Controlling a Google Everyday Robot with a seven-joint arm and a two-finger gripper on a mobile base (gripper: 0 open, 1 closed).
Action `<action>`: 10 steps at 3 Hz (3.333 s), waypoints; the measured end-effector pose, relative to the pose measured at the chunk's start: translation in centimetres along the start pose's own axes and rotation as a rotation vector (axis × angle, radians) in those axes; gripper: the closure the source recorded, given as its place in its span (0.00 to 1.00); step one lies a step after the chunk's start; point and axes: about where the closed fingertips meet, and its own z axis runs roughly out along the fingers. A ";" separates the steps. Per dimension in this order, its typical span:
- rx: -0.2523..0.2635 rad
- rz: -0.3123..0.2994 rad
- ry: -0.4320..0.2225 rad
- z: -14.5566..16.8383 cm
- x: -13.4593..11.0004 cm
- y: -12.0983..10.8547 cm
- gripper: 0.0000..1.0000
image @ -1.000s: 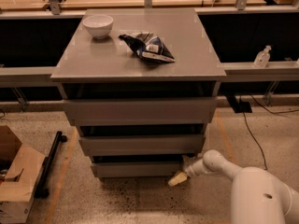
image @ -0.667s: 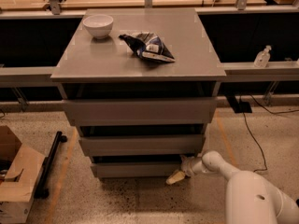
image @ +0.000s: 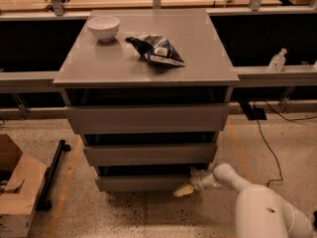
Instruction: Open bottom drawer
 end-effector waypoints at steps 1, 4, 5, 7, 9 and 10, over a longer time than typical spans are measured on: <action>0.000 0.000 0.000 -0.3 -0.3 0.1 0.40; -0.024 0.020 0.022 -0.1 -0.1 0.8 0.01; -0.074 0.117 0.087 0.8 2.9 3.6 0.00; -0.119 0.234 0.134 0.4 5.0 7.3 0.00; -0.148 0.203 0.171 -1.6 3.7 9.7 0.00; -0.168 0.217 0.183 -3.1 4.0 11.5 0.00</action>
Offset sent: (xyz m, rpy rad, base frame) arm -0.2742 0.0145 0.0213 0.0566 0.6922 0.1270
